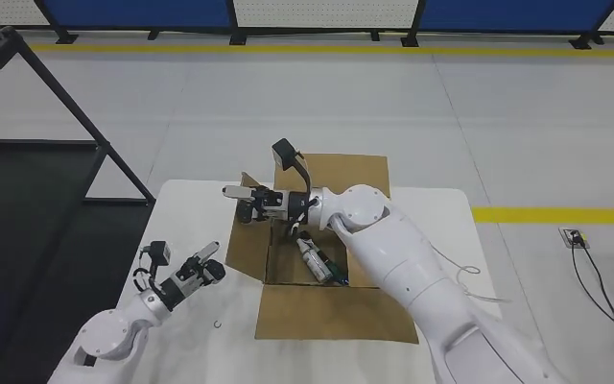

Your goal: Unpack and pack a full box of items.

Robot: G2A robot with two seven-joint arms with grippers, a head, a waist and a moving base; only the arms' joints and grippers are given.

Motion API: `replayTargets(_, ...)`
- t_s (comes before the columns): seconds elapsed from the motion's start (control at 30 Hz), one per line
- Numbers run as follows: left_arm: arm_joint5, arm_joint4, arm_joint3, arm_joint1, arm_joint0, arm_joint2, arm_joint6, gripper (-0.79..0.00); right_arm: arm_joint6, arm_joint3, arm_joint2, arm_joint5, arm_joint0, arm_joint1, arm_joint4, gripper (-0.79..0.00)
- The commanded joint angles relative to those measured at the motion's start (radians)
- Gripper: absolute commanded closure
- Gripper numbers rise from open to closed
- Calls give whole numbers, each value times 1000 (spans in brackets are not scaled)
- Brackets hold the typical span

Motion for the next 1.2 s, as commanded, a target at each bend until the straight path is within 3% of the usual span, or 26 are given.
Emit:
replayTargets(0.0, 11, 1, 8, -8, -6, 25, 57, -785, 0, -1, 5, 0, -2, -1, -4, -785)
replayTargets(0.37, 55, 16, 84, -62, -112, 155, 350, -785, 16, -10, 33, 12, -11, -2, -21, -785)
replayTargets(0.53, 44, 37, 107, -79, -131, 169, 477, -785, 22, -16, 45, 16, -14, -2, -32, -785)
replayTargets(0.7, 50, 38, 101, -86, -110, 145, 587, -785, 20, -23, 57, 19, -19, -1, -44, -785)
replayTargets(1.17, 20, 133, -21, -82, 49, 45, 694, -785, 30, -27, 84, 23, -28, -5, -63, -785)
